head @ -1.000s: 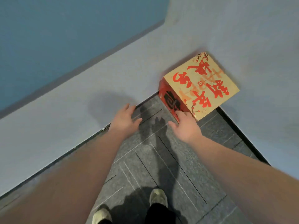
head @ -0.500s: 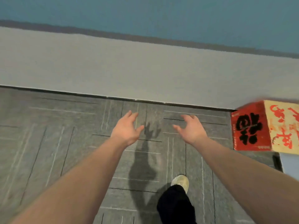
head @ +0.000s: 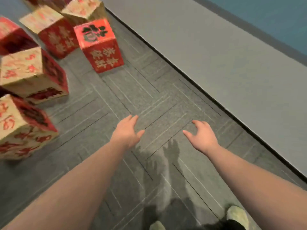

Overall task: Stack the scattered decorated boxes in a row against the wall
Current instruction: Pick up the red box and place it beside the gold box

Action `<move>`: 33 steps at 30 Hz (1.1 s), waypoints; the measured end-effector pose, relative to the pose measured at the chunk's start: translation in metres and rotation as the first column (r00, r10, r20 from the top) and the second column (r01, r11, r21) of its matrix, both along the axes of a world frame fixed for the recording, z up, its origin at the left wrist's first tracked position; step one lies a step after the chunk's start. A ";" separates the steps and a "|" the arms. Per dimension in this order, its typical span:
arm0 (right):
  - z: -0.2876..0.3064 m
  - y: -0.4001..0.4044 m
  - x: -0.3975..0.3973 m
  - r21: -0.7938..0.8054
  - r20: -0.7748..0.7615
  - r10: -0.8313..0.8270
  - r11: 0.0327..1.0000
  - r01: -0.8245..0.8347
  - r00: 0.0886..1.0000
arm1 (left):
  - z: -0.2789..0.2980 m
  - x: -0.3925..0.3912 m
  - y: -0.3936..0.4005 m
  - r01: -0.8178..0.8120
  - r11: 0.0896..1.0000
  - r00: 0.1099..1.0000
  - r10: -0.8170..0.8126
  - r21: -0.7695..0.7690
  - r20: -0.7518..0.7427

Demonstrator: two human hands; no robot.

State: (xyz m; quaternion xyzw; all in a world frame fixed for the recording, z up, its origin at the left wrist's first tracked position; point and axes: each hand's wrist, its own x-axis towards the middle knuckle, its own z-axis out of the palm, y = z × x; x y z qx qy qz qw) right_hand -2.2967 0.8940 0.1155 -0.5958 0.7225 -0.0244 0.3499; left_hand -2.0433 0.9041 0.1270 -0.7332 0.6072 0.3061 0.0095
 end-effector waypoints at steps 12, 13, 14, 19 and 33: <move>0.006 -0.080 0.300 -0.023 0.041 0.411 0.912 -0.411 0.911 | 0.010 0.264 0.040 -0.388 0.921 0.918 0.383 0.031 0.107; 0.002 -0.090 0.321 -0.014 0.058 0.422 0.907 -0.422 0.905 | 0.008 0.280 0.036 -0.410 0.911 0.908 0.402 0.052 0.114; -0.002 -0.101 0.342 -0.010 0.074 0.439 0.898 -0.440 0.895 | 0.006 0.296 0.029 -0.430 0.901 0.899 0.421 0.059 0.123; -0.016 -0.165 0.419 -0.003 0.084 0.489 0.872 -0.490 0.868 | -0.005 0.363 -0.040 -0.474 0.880 0.873 0.467 0.018 0.142; -0.044 -0.331 0.545 0.043 -0.046 0.414 0.910 -0.412 0.909 | -0.053 0.506 -0.242 -0.286 0.957 0.955 0.280 0.044 0.097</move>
